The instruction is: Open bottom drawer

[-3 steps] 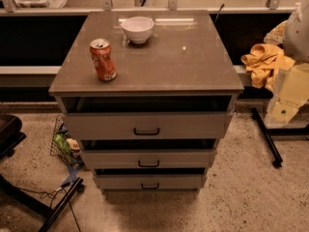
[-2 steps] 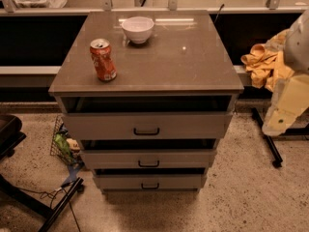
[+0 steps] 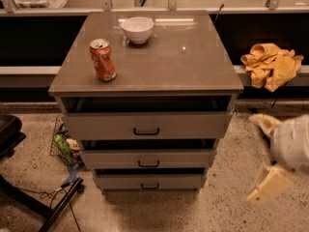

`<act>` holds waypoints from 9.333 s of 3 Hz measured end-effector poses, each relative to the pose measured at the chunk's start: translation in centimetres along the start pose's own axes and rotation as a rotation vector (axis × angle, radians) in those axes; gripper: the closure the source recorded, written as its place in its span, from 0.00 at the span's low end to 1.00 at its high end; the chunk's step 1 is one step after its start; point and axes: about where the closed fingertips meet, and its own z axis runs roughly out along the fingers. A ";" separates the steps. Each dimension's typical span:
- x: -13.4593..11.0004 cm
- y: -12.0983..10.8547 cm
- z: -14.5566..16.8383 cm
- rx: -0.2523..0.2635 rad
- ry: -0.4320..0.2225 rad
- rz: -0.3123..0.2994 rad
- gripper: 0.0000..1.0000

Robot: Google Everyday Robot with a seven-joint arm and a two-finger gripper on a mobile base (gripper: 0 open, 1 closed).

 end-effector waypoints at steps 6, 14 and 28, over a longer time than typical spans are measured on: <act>10.5 0.1 28.4 -0.016 -0.271 0.160 0.00; 19.1 -0.1 56.9 -0.027 -0.397 0.095 0.00; 21.4 -0.4 61.8 -0.036 -0.182 -0.006 1.00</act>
Offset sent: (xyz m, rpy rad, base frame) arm 0.1039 0.0192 -0.2592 0.2817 -0.0904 -0.0721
